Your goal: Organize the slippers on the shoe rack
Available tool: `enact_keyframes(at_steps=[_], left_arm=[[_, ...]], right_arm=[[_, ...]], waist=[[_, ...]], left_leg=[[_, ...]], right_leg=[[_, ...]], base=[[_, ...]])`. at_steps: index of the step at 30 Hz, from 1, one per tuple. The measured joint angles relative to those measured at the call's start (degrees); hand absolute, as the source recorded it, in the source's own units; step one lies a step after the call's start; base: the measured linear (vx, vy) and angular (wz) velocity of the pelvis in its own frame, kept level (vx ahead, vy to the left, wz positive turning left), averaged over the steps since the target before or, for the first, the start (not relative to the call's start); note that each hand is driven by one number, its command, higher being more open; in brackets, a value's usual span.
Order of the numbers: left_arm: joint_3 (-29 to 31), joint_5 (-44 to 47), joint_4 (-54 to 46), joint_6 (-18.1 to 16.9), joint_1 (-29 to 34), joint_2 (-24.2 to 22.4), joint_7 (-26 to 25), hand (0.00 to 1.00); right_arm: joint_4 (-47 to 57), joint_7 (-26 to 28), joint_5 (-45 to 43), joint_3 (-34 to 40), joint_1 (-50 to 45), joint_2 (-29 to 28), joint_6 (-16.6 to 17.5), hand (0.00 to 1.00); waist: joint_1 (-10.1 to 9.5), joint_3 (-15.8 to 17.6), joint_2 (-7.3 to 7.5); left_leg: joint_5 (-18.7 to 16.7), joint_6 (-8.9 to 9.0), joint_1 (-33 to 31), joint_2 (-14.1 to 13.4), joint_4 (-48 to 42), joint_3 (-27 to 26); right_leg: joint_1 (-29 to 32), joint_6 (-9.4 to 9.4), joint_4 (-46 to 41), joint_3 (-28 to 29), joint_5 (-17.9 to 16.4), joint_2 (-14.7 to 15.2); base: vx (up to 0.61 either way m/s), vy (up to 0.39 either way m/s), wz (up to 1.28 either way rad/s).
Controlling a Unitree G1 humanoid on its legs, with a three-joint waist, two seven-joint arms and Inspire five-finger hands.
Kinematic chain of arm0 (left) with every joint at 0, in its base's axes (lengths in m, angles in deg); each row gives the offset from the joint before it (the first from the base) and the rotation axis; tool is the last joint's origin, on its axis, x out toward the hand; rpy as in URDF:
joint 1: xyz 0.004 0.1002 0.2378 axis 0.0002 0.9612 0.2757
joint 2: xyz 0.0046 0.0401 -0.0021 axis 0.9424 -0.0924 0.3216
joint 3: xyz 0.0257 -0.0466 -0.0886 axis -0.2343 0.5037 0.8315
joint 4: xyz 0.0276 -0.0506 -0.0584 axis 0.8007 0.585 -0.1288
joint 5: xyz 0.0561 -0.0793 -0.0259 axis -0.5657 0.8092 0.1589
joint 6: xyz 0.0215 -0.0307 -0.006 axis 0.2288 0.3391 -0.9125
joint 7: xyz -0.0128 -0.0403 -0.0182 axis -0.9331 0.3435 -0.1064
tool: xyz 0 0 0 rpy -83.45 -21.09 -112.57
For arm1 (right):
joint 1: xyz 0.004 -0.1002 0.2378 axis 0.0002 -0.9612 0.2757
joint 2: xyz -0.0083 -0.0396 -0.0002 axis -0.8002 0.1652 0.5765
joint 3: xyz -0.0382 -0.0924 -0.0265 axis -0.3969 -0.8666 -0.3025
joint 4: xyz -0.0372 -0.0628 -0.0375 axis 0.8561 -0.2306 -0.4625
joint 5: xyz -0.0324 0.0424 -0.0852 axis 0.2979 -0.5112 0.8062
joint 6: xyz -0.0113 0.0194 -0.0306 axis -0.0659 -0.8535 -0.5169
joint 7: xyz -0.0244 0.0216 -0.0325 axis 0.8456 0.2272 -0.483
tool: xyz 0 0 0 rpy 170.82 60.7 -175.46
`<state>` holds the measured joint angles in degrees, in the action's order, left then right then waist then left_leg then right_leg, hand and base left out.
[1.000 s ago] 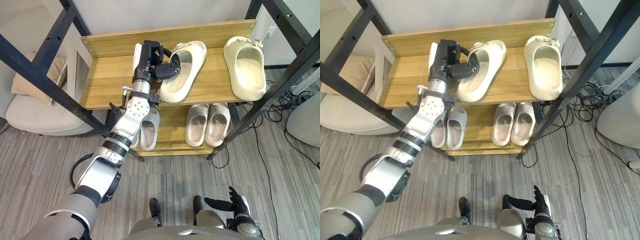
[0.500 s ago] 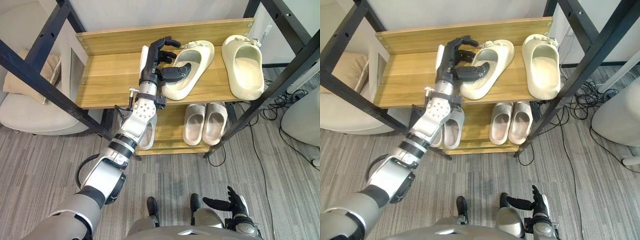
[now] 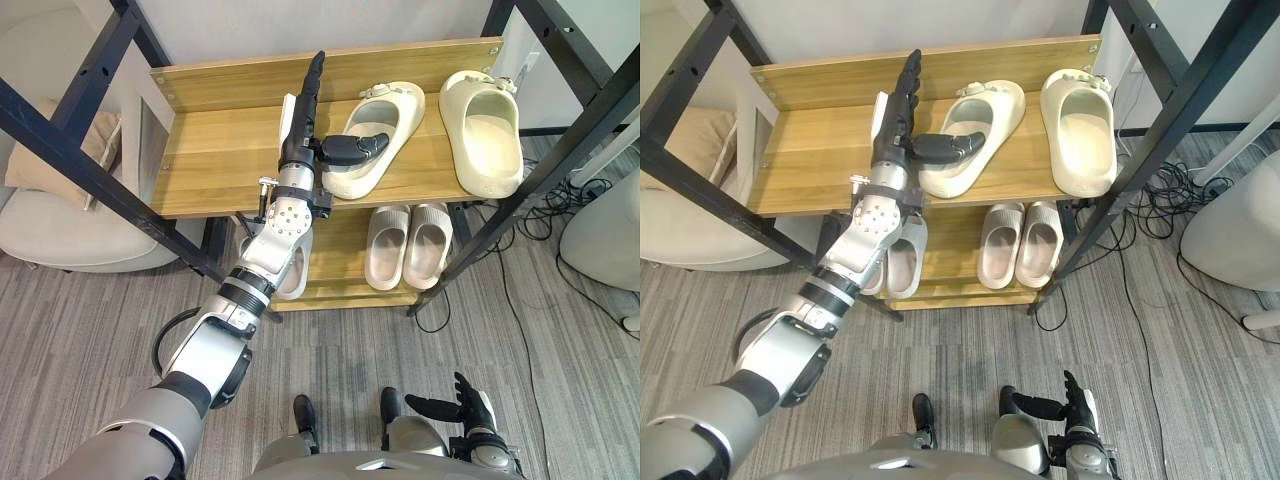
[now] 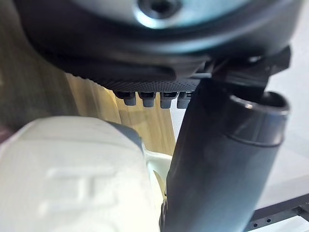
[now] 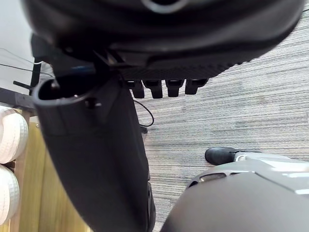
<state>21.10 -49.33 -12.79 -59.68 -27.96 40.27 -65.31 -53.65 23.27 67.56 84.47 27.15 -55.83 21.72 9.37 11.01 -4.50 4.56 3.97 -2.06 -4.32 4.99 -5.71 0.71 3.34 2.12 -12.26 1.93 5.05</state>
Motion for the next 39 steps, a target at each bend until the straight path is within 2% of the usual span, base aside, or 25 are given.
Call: enact_keyframes(at_steps=[15, 28, 32, 37, 39], left_arm=[[0.0, 6.52, -5.98, -0.15, -1.46, -2.46, 1.12, 1.0], [0.12, 10.06, -11.58, -1.2, -1.76, -3.41, 1.23, 1.0], [0.31, 10.03, -11.94, -1.99, 3.54, -3.13, 1.73, 1.0], [0.38, 10.03, -11.92, -1.89, 10.86, -1.68, 2.29, 1.0], [0.4, 10.02, -11.93, -1.86, 11.85, -1.52, 2.38, 1.0]], right_arm=[[0.28, 0.09, 0.0, -1.4, -0.06, 0.26, -0.23, 1.0], [0.39, 0.19, 0.02, -1.61, -0.4, 0.42, -1.12, 1.0], [0.06, 0.19, 0.06, -1.71, -0.3, 0.43, -1.54, 1.0], [-0.78, 0.17, 0.06, -2.2, -0.18, 0.64, -1.73, 1.0], [-0.91, 0.17, 0.08, -2.29, -0.22, 0.57, -1.75, 1.0]], waist=[[-0.15, -0.1, 0.0], [-1.66, -0.33, -0.06], [-1.65, -0.58, -0.02], [-2.67, -0.82, 0.33], [-2.74, -0.96, 0.59]], left_leg=[[0.73, -0.49, 0.0, 0.3, 0.01, 1.05], [1.55, -0.57, -0.11, 0.47, 0.03, 2.95], [1.57, -0.56, 0.7, 0.38, 0.04, 3.56], [1.59, -0.52, 0.68, 0.29, 0.06, 4.56], [1.58, -0.52, 0.68, 0.33, 0.05, 4.87]], right_leg=[[0.07, -0.07, -1.01, -0.42, -0.08, 0.09], [-0.01, -0.28, -2.65, -2.19, -0.78, 0.08], [-1.67, -0.28, -1.89, -3.19, -0.77, 0.05], [-2.66, -0.16, -0.75, -4.33, -0.57, 0.05], [-2.94, -0.16, -0.53, -4.66, -0.57, 0.04]], base=[[0.0, 0.0, 0.0], [-0.03, 0.003, 0.07], [-0.01, -0.003, 0.12], [-0.01, 0.0, 0.09], [0.02, -0.007, 0.12]])
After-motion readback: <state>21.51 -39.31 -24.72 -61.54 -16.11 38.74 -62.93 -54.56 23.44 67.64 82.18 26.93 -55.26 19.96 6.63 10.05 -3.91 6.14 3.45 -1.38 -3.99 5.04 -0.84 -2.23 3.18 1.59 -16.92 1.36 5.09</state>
